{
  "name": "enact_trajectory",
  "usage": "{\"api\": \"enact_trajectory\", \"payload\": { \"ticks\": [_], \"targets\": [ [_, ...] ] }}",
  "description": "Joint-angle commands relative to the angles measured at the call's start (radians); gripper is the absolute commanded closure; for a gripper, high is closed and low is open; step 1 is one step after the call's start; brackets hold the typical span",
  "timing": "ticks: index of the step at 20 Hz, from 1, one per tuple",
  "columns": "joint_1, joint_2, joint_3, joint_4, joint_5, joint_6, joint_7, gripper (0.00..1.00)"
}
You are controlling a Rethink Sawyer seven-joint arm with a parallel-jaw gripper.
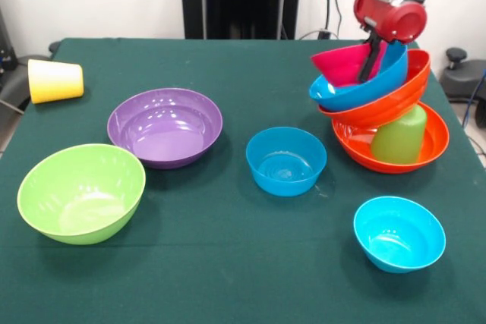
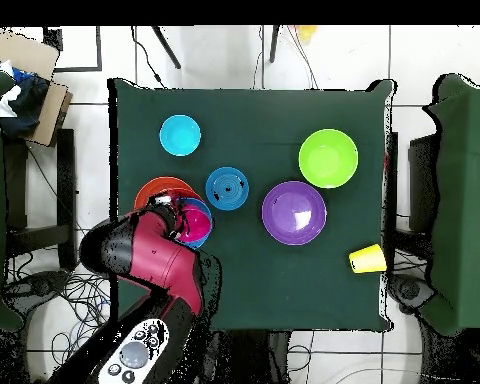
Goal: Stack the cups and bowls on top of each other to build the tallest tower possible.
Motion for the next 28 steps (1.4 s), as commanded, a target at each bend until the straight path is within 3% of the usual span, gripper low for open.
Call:
{"api": "enact_trajectory", "payload": {
  "ticks": [1,28],
  "targets": [
    [-0.001,-0.010,0.139,-0.034,0.035,0.130,0.169,1.00],
    [0.032,0.081,0.105,-0.064,0.041,0.081,0.173,1.00]
  ]
}}
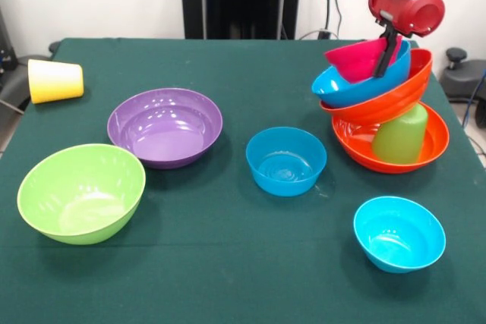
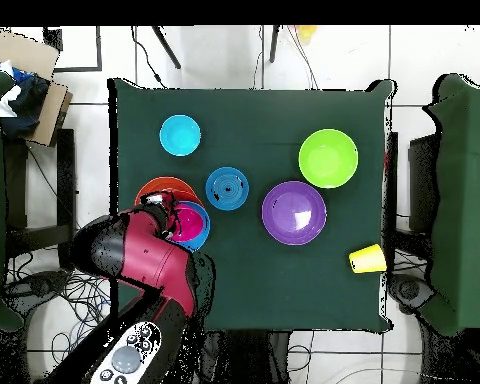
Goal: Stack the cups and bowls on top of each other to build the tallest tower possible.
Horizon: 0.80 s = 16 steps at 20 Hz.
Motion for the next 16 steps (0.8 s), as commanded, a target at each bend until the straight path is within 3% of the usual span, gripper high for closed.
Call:
{"api": "enact_trajectory", "payload": {
  "ticks": [1,16],
  "targets": [
    [0.017,0.095,0.098,-0.057,0.024,0.057,0.174,1.00],
    [0.028,0.096,0.028,-0.064,-0.007,0.146,0.153,1.00]
  ]
}}
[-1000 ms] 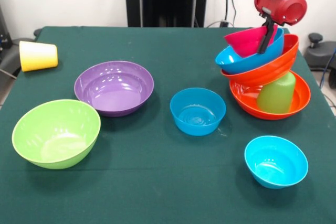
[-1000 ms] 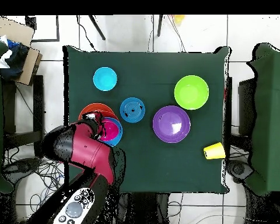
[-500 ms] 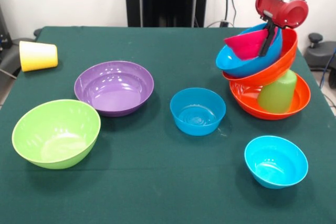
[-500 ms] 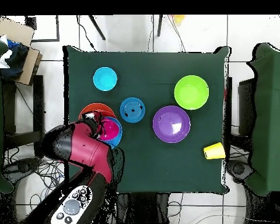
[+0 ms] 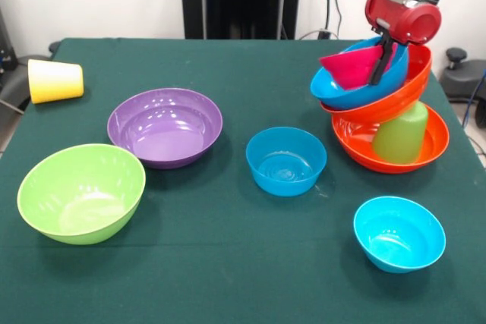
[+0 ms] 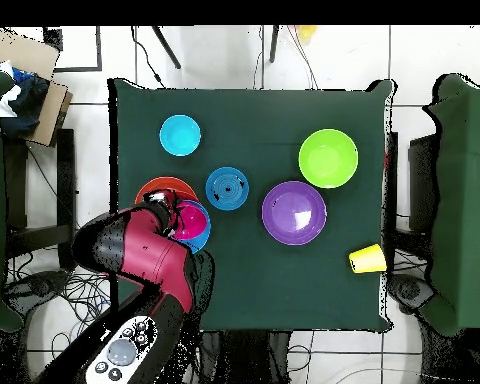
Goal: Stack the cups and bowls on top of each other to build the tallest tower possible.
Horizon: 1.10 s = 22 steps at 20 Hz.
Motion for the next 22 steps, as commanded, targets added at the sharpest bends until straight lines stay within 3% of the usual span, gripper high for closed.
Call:
{"api": "enact_trajectory", "payload": {
  "ticks": [1,22],
  "targets": [
    [0.009,0.047,0.060,-0.029,-0.013,0.141,0.147,1.00],
    [0.006,0.042,0.063,-0.025,-0.020,0.143,0.134,1.00]
  ]
}}
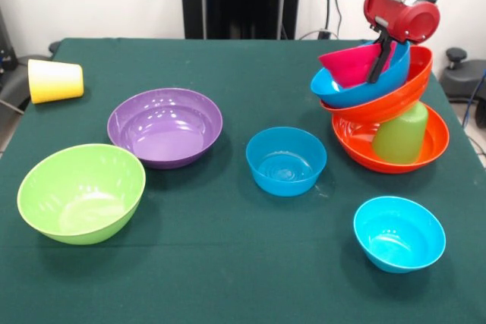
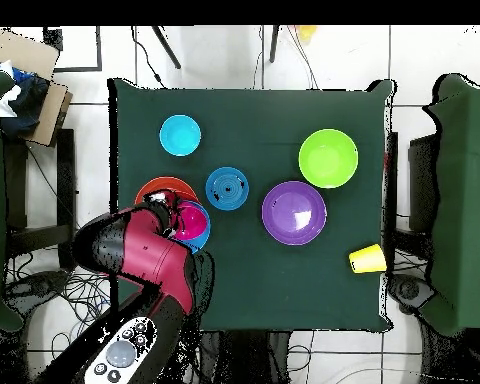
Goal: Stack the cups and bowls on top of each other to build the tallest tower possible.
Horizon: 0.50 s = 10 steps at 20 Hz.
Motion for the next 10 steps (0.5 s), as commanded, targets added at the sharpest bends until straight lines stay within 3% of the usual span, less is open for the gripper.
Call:
{"api": "enact_trajectory", "payload": {
  "ticks": [1,10],
  "targets": [
    [0.002,0.040,0.070,-0.024,-0.021,0.136,0.131,1.00],
    [0.003,0.040,0.067,-0.021,-0.023,0.139,0.131,1.00]
  ]
}}
